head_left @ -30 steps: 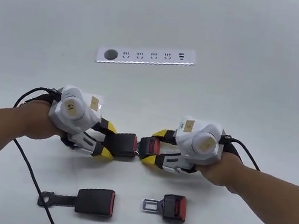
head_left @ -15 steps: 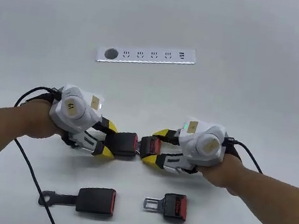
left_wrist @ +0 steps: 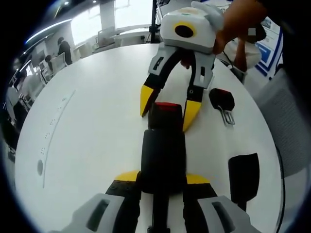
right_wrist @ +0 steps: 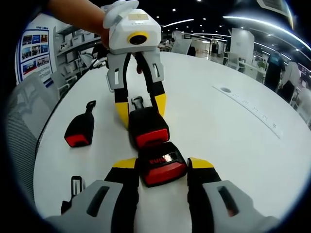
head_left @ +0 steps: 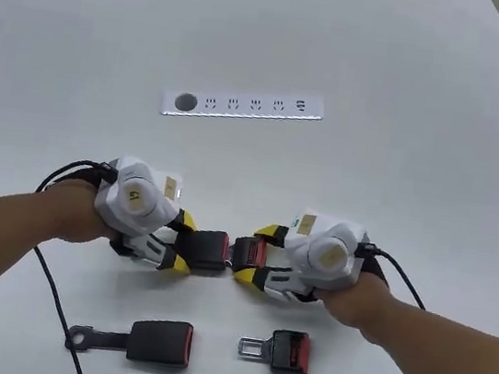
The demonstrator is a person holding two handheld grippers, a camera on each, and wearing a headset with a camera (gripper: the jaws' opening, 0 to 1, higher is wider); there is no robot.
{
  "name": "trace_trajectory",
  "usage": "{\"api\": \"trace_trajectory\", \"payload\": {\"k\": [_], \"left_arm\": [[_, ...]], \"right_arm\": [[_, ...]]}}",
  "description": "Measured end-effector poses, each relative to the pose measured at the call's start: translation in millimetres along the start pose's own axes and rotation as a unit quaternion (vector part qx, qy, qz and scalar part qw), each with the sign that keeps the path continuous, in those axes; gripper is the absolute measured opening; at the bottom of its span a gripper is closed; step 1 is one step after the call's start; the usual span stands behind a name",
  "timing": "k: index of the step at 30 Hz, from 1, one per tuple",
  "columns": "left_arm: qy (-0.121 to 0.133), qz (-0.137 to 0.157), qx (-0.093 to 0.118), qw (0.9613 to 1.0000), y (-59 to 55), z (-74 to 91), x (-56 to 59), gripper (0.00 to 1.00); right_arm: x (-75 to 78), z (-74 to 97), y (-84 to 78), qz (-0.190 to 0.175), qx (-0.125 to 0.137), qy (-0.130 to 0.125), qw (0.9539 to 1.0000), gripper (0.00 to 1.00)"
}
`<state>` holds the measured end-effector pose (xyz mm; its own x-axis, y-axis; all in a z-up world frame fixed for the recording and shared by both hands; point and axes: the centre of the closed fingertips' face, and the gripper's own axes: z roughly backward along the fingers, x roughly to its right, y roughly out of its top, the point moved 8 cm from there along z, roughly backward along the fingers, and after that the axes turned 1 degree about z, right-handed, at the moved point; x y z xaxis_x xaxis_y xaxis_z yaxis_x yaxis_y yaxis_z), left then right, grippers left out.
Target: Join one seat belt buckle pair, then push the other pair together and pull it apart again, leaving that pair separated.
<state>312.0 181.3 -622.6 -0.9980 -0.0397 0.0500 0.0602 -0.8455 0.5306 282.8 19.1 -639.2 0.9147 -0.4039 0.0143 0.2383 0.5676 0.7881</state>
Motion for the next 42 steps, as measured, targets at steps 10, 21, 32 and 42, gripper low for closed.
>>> {"api": "trace_trajectory", "payload": {"k": [10,21,32,42], "left_arm": [[0.018,0.052,0.011,0.9984,-1.8,1.7,2.5,0.56],[0.084,0.142,0.091,0.9820,3.3,15.3,12.8,0.82],[0.178,0.226,0.150,0.9459,-0.2,52.4,30.1,0.89],[0.222,0.274,0.197,0.9149,-14.2,73.9,60.4,0.95]], "right_arm": [[-4.2,6.0,-4.5,-0.041,-0.007,-0.032,0.9986,0.54],[-2.4,30.6,-7.1,-0.096,0.017,-0.107,0.9895,0.67],[-5.7,62.4,0.5,-0.148,0.058,-0.174,0.9719,0.80],[-25.5,86.9,-4.7,-0.169,0.076,-0.217,0.9585,0.88]]}}
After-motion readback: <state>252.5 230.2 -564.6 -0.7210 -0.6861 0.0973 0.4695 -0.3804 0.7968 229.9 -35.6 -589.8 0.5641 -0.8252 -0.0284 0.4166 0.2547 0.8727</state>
